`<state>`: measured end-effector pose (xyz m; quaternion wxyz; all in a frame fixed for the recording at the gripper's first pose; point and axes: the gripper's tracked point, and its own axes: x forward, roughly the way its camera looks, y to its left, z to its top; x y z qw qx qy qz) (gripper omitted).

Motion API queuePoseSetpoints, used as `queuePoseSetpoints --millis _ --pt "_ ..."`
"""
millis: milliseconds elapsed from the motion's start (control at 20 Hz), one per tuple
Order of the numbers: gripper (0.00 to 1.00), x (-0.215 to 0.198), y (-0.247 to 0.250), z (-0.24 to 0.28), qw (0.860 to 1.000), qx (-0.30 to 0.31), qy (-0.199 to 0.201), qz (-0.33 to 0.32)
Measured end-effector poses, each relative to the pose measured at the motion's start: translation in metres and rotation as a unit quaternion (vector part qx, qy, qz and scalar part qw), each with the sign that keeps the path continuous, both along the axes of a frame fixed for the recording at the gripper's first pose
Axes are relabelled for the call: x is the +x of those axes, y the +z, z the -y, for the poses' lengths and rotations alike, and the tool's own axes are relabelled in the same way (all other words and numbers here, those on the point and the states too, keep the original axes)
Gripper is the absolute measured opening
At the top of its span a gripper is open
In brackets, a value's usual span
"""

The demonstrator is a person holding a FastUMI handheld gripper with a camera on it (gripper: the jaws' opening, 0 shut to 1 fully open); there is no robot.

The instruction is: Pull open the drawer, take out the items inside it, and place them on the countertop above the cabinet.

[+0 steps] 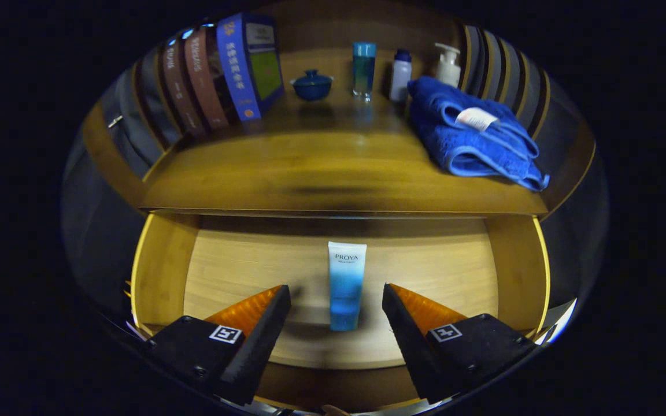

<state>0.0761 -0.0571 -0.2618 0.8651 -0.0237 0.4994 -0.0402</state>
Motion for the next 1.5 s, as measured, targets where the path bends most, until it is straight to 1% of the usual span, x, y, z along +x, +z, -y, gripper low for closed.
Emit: queuePoseSetpoints --millis 150,350,650,800,850,950,1000,1100,1200,1300,1500 --pt "1.00 0.001 -0.022 0.007 0.999 -0.004 -0.006 -0.045" --pt "1.00 0.002 -0.045 0.017 0.996 -0.006 -0.025 -0.085" --pt "1.00 -0.008 -0.048 0.014 0.988 -0.003 -0.034 -0.154" --pt "0.75 -0.005 -0.042 0.013 0.987 0.001 -0.036 -0.158" --pt "0.67 -0.004 -0.040 0.017 0.986 -0.009 -0.037 -0.160" --pt "0.50 -0.008 -0.051 0.015 0.987 -0.003 -0.035 -0.159" --pt "0.42 -0.008 -0.042 0.015 0.987 -0.003 -0.033 -0.159" --pt "0.42 -0.008 -0.040 0.011 0.988 0.011 -0.029 -0.153" --pt "0.42 -0.010 -0.027 0.016 0.991 0.008 -0.026 -0.134" --pt "0.42 -0.016 -0.021 0.010 0.993 0.014 -0.018 -0.116" --pt "0.42 -0.030 0.016 0.006 0.998 0.026 -0.014 -0.062"
